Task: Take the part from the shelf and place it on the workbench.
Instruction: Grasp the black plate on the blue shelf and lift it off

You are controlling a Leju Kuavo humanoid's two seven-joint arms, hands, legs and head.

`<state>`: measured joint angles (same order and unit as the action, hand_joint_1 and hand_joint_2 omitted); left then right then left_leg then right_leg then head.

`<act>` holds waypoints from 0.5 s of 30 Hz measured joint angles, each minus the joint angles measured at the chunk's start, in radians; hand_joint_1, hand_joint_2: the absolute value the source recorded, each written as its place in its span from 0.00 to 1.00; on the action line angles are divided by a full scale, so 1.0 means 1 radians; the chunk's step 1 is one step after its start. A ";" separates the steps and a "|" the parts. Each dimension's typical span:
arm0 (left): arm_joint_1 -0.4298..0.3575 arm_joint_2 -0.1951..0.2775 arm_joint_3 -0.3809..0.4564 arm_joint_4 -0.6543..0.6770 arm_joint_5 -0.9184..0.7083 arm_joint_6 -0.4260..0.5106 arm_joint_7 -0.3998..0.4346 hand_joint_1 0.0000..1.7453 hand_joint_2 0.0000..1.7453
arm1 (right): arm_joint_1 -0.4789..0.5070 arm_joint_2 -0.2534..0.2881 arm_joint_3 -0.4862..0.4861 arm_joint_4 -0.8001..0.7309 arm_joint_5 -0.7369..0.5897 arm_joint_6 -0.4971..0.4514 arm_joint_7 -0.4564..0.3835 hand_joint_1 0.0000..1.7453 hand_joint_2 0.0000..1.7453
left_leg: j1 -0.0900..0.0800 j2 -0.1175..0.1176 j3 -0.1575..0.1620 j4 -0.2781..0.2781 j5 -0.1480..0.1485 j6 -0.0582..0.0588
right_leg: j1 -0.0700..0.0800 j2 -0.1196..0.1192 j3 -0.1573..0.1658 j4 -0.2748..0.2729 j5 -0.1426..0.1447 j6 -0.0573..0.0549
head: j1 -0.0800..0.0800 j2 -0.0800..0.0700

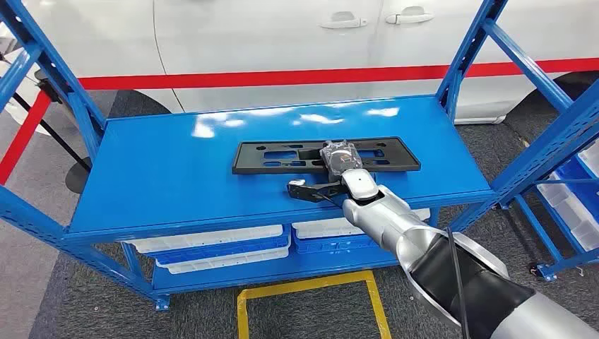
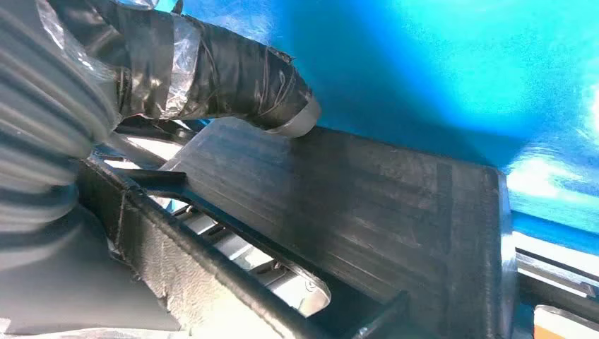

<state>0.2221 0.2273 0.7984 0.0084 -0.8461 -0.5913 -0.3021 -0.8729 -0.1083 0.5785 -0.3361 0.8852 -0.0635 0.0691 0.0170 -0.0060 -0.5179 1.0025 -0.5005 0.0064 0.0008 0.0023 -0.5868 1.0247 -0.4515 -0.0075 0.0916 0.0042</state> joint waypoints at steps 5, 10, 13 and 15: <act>-0.001 0.003 0.000 0.000 0.000 -0.002 -0.001 0.00 1.00 | 0.001 0.000 -0.007 0.000 0.002 -0.012 -0.026 1.00 1.00 | 0.000 0.000 0.000 0.000 0.000 0.000 | -0.001 0.000 0.000 0.000 0.000 0.000 | 0.000 0.000; -0.001 0.004 0.000 0.000 -0.001 -0.004 -0.008 0.00 1.00 | 0.004 0.000 -0.011 -0.003 0.008 -0.029 -0.081 1.00 1.00 | -0.001 0.000 0.000 0.000 0.000 0.000 | -0.002 0.000 0.000 0.000 0.000 0.000 | 0.000 0.000; 0.000 0.005 0.000 0.000 -0.001 -0.006 -0.012 0.00 1.00 | 0.006 0.000 -0.013 -0.006 0.006 -0.034 -0.095 1.00 1.00 | -0.001 0.000 0.000 0.000 0.000 -0.001 | -0.002 0.001 -0.001 0.000 0.000 0.000 | 0.000 0.000; 0.000 0.006 0.000 0.000 0.001 -0.004 -0.012 0.00 1.00 | 0.008 -0.001 -0.015 -0.010 0.001 -0.056 -0.122 1.00 1.00 | 0.000 0.000 0.000 0.000 -0.001 -0.001 | -0.002 0.001 -0.001 0.000 0.000 0.000 | 0.000 0.000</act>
<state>0.2220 0.2338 0.7984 0.0084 -0.8456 -0.5957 -0.3140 -0.8647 -0.1093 0.5631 -0.3462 0.8862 -0.1196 -0.0525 0.0166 -0.0059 -0.5182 1.0026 -0.5010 0.0058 -0.0015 0.0028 -0.5878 1.0247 -0.4515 -0.0075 0.0916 0.0042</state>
